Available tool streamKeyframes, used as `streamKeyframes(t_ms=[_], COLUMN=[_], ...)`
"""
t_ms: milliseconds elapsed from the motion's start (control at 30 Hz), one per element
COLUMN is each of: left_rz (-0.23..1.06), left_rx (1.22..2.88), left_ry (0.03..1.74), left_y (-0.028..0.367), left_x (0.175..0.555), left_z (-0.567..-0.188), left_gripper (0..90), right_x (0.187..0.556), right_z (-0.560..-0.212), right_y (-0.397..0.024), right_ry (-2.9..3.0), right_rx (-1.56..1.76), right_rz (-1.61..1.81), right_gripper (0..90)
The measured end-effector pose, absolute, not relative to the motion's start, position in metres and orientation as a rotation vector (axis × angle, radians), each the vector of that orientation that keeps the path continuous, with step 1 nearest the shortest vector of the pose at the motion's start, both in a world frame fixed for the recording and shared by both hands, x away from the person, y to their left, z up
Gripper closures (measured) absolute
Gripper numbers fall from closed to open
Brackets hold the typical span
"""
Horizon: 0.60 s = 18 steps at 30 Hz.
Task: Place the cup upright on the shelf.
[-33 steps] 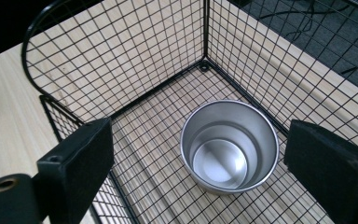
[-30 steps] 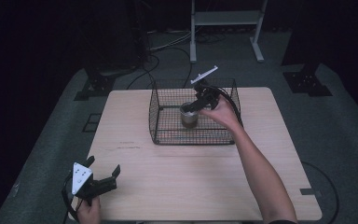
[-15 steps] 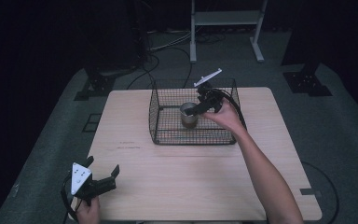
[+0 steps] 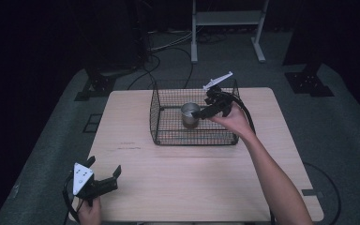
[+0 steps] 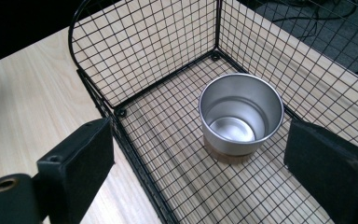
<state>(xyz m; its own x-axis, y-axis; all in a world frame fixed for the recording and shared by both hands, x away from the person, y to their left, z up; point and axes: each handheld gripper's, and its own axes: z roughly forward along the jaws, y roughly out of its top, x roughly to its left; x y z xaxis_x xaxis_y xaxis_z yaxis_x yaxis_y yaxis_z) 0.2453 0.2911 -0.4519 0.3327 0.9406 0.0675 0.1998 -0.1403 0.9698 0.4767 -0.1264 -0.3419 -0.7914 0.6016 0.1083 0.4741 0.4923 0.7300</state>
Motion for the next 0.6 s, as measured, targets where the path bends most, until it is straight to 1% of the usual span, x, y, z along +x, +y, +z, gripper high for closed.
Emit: streamKeyframes(t_ms=[600], left_rz=[0.918], left_rx=[1.595], left_ry=[1.057], left_y=[0.289], left_x=[0.246], left_z=[-0.452], left_gripper=[0.0], right_x=[0.449], right_z=[-0.349], right_y=[-0.159], right_ry=[2.562], right_rx=[0.94], right_rz=[1.205], right_gripper=[7.9])
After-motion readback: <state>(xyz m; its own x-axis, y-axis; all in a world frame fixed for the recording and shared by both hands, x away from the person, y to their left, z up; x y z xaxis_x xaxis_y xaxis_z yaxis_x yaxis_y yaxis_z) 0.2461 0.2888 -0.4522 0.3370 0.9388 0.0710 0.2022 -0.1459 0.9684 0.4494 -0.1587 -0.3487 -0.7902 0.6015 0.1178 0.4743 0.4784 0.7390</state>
